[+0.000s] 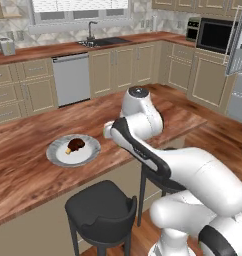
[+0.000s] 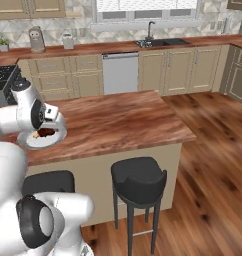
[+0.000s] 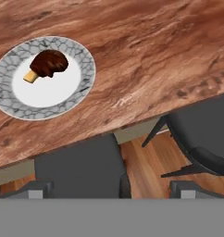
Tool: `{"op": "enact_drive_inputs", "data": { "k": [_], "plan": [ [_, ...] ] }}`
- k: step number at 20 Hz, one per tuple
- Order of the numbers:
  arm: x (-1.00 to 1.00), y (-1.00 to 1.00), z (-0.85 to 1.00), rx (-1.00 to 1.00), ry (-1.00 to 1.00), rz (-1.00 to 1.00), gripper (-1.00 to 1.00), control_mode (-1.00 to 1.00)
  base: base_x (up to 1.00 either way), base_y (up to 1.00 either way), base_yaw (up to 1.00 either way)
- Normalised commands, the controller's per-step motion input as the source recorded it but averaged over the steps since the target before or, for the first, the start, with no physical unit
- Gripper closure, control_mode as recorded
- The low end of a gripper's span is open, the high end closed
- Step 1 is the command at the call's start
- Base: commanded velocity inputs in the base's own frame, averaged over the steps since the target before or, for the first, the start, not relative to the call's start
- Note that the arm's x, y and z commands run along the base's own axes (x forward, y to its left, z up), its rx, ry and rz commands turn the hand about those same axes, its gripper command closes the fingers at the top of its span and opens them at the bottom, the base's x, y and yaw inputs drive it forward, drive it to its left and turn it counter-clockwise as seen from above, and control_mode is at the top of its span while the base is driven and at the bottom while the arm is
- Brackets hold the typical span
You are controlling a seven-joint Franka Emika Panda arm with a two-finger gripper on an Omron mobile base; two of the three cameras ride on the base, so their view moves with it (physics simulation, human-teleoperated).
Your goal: Take the cheese, steak, and carrot from the fridge and place them on the plate on the dining counter to create an appetizer plate.
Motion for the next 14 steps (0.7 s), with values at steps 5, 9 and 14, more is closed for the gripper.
{"op": "enact_drive_inputs", "data": {
  "k": [5, 9, 14],
  "plan": [
    [-0.43, -0.88, 0.39, 0.02, -0.01, 0.00, -1.00, -1.00, 0.00, 0.00, 0.00],
    [-0.59, -0.73, 0.20, 0.02, -0.04, 0.00, -1.00, -1.00, 0.00, 0.00, 0.00],
    [-0.15, -0.14, 0.01, 0.01, -0.01, 0.00, -1.00, 1.00, -0.69, -0.63, 0.00]
  ]
}}
